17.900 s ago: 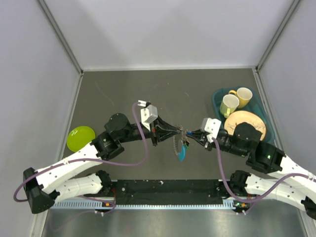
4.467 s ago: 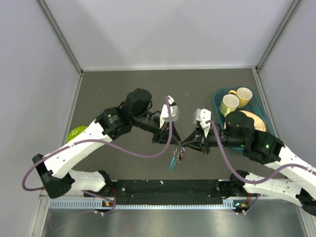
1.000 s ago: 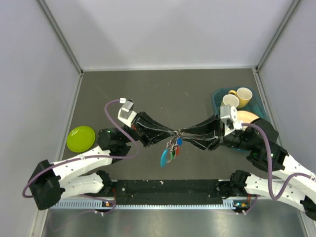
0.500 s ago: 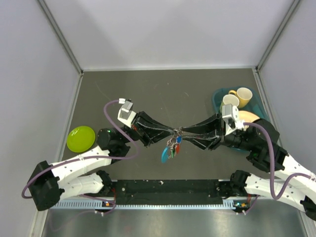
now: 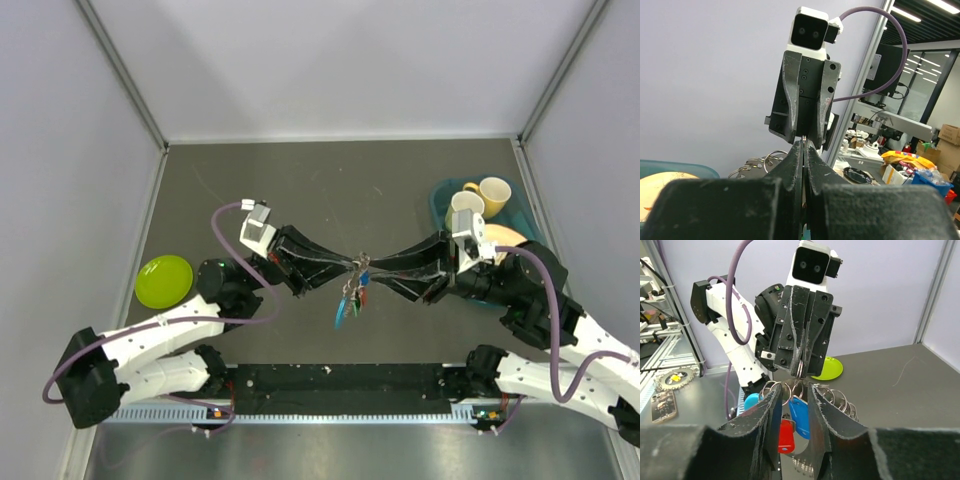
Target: Remove the keys from the keyring
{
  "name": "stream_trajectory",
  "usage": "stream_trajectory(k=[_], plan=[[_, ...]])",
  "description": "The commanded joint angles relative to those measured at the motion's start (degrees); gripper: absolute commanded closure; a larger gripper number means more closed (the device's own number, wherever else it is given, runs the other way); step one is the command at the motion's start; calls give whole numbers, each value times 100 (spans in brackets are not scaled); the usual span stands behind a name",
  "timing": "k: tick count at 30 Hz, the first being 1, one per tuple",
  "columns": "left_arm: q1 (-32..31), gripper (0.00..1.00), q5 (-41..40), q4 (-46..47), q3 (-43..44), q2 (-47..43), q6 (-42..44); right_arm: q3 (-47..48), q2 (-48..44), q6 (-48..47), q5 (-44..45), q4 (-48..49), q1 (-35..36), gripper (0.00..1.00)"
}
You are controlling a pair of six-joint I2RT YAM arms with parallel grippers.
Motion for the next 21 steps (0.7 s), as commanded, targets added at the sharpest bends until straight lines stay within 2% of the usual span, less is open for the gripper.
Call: stream_trajectory(k=[1, 12, 15, 18, 21], plan=[[-4, 100, -254, 211, 211, -211, 117, -41, 43, 117, 75, 177, 47, 73], [-4, 100, -271, 193, 211, -194, 134, -59, 148, 135, 172, 203, 82, 75], [-4, 100, -280, 202, 211, -203, 134, -68, 175, 144, 207, 221, 91, 82], [-4, 100, -333, 132, 203, -229, 178, -94, 192, 126, 207, 194, 82, 100], [-4, 100, -508, -158, 211, -282, 283, -181, 166, 109, 224, 194, 91, 100]])
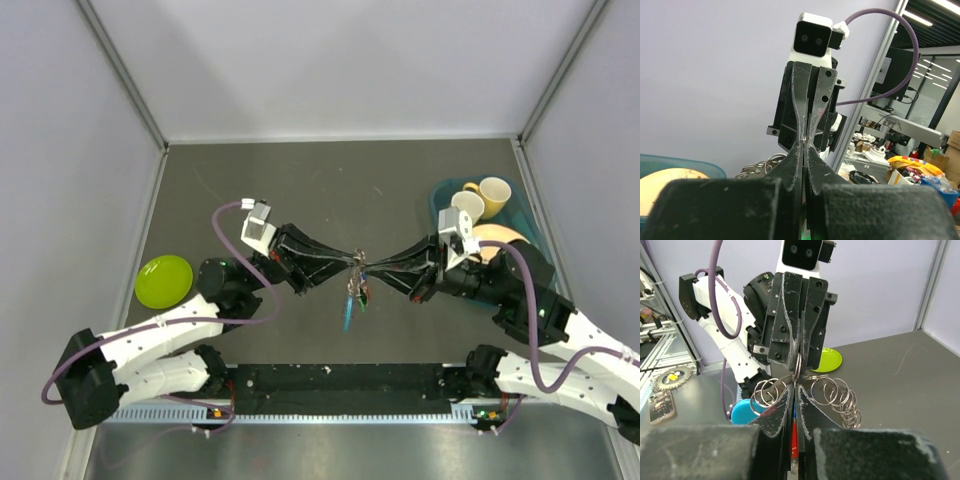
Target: Remove the keys from the keyring
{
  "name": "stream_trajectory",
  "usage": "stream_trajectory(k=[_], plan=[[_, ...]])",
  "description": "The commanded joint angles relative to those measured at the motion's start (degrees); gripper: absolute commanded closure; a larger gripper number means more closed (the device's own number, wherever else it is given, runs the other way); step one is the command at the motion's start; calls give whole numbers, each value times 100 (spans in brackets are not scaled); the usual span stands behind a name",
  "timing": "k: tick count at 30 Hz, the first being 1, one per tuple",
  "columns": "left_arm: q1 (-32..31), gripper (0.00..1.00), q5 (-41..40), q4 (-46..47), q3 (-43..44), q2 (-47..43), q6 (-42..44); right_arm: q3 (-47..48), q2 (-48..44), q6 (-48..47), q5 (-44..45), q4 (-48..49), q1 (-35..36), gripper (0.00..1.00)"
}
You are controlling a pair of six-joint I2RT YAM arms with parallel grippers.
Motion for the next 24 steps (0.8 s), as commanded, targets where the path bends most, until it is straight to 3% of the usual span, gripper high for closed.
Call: stream_trajectory(k=[1, 13, 20, 24], plan=[[-4, 100, -458, -38, 211, -242, 181, -129, -7, -16, 80, 207, 56, 100], [-4, 100, -1390, -1242, 150, -436, 576, -331, 81, -350, 546, 40, 65, 100], [355, 100, -1769, -2323, 62, -629, 1174, -464, -68, -333, 1977, -416, 65, 100], [969, 100, -1646, -2701, -78, -717, 1244, -507, -182, -332, 2786, -636, 56, 100]])
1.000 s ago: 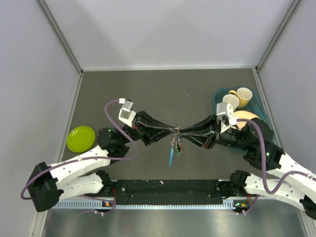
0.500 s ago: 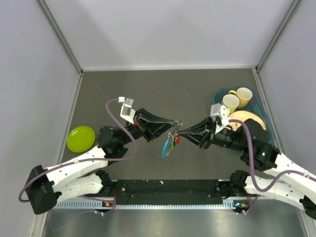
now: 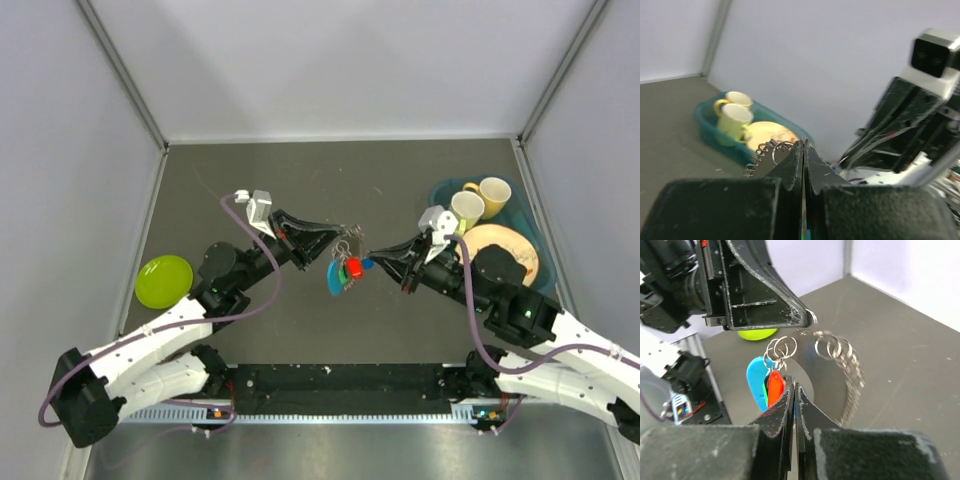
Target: Remove the keys from the keyring
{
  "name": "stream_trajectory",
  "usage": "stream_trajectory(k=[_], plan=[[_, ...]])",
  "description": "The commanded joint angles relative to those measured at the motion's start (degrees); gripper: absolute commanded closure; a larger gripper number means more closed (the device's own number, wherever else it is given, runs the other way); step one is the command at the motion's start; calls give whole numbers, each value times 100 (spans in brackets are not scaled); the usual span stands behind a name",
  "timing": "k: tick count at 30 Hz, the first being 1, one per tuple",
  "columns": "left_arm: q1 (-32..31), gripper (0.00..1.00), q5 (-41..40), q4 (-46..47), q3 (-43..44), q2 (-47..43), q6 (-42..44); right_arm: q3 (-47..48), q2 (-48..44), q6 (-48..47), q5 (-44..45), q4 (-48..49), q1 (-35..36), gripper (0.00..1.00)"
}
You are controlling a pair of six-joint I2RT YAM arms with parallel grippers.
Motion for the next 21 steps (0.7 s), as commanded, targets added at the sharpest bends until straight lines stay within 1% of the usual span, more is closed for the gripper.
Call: stream_trajectory(k=[1, 5, 6, 8, 9, 10, 11, 12, 13, 15, 16, 18, 19, 21], plan=[[623, 100, -153, -558, -63, -262, 376, -20, -189, -29, 1258, -144, 25, 100], [1309, 100, -205, -1280, -72, -368, 457, -143, -75, -20, 1463, -101, -202, 100], [1606, 100, -241, -1421, -63, -394, 404, -135, 82, -11, 1419, -75, -299, 100], [1880, 100, -188, -1545, -98, -412, 360, -152, 276, 32, 1104, 65, -676, 100], [2064, 100, -241, -1581, -133, -412, 368, -152, 520, 68, 955, 162, -817, 100], [2136, 100, -302, -1659, -160, -412, 403, -161, 653, 112, 622, 267, -1158, 100], [2241, 100, -407, -1730, -160, -395, 447, -204, 820, 251, 436, 512, -1327, 100], [2285, 100, -486, -1905, -151, -360, 509, -222, 1135, 357, 313, 732, -1494, 100], [2320, 100, -600, -2037, -108, -281, 579, -240, 1347, 454, -124, 882, -1835, 100], [2487, 100, -794, -2292, -64, -184, 588, -231, 1743, 718, -329, 1303, -2092, 100], [2549, 100, -795, -2302, -55, -105, 606, -222, 2240, 779, -487, 1462, -2189, 100], [2681, 100, -882, -2302, -55, -34, 615, -152, 2796, 981, -681, 1865, -2470, 100], [2707, 100, -926, -2337, -46, 36, 615, -74, 3304, 1174, -847, 1981, -2540, 100], [2795, 100, -1023, -2398, -11, 150, 623, 14, 3860, 1342, -1024, 2183, -2743, 100]])
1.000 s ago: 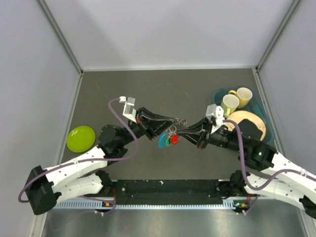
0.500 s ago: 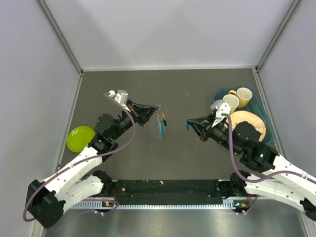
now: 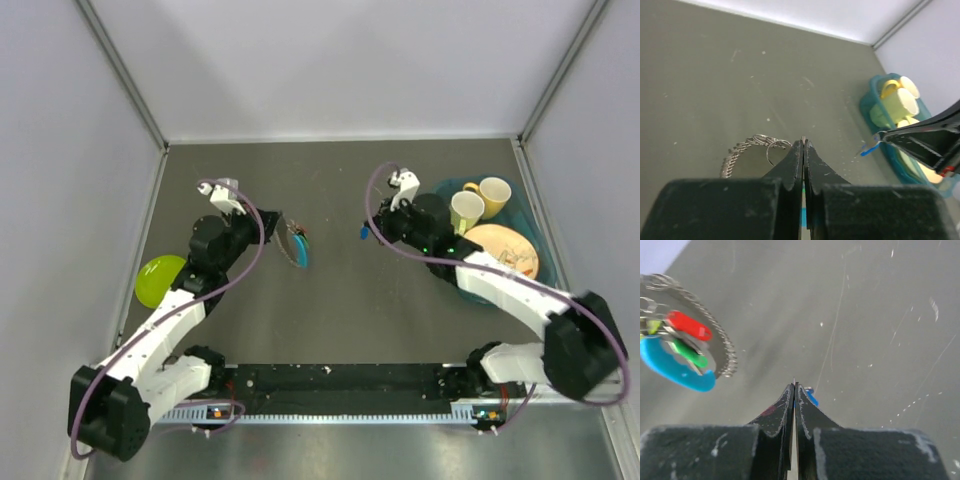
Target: Remove the keys from the keyring
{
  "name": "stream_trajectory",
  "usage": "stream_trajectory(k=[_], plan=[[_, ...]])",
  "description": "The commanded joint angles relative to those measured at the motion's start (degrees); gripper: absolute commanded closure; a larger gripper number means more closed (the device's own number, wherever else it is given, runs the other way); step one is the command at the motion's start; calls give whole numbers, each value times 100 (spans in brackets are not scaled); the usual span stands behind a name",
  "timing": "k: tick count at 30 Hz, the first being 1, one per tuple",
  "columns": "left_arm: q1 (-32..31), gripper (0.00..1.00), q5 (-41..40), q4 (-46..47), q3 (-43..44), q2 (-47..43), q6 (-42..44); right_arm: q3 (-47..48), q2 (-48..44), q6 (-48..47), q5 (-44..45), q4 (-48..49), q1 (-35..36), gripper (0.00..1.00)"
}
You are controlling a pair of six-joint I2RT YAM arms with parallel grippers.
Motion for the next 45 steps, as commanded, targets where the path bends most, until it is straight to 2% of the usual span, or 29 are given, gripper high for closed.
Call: stream_trajectory(k=[1, 5, 8, 10, 11, 13, 14, 18, 19, 21, 28, 33, 34, 35, 36, 38, 39, 40, 43, 45], plan=[[168, 100, -352, -13, 190, 242, 92, 238, 1169, 625, -825, 1089, -391, 100], [221, 100, -590, -567, 401, 497, 145, 518, 2144, 801, -958, 1231, -594, 100], [221, 100, -651, -813, 419, 480, 338, 598, 2462, 811, -1072, 1222, -717, 100], [221, 100, -809, -893, 411, 506, 382, 581, 2647, 784, -994, 1240, -726, 87], [221, 100, -1105, -841, 393, 541, 400, 581, 2674, 784, -976, 1231, -734, 71], [247, 100, -1152, -823, 489, 838, 409, 642, 2595, 758, -993, 1170, -761, 60], [282, 100, -1152, -849, 559, 980, 383, 677, 2525, 714, -1002, 978, -761, 48], [300, 100, -1266, -1078, 1112, 1788, 277, 783, 1832, 512, -1099, 416, -752, 25], [309, 100, -1275, -1078, 1192, 2120, 285, 748, 1473, 503, -1116, 309, -752, 15], [353, 100, -1336, -1104, 1481, 2604, 268, 748, 1111, 485, -1142, -146, -743, 1], [704, 100, -1100, -1570, 2414, 3960, 206, 1125, 117, 538, -659, -1965, -717, 1], [836, 100, -1240, -2615, 2985, 4469, 128, 1205, -551, 538, -599, -2583, -717, 1], [854, 96, -1284, -2729, 3012, 4497, 84, 1222, -665, 547, -554, -2731, -717, 1], [854, 93, -1275, -2878, 2986, 4488, 57, 1231, -770, 529, -519, -2794, -717, 1], [871, 86, -1275, -2906, 2942, 4410, 31, 1249, -954, 529, -414, -2855, -717, 1], [889, 84, -1301, -2924, 2793, 4199, 13, 1266, -1096, 511, -282, -3127, -717, 1], [889, 81, -1328, -2915, 2740, 3902, 48, 1284, -1253, 599, -38, -3250, -717, 1], [889, 74, -1345, -2915, 2696, 3743, 83, 1284, -1316, 660, 104, -3365, -717, 1], [880, 65, -1372, -3152, 2625, 3031, 145, 1153, -1676, 766, 579, -3699, -717, 1], [880, 63, -1101, -3074, 2468, 2444, 206, 1030, -1843, 889, 859, -3822, -717, 1]])
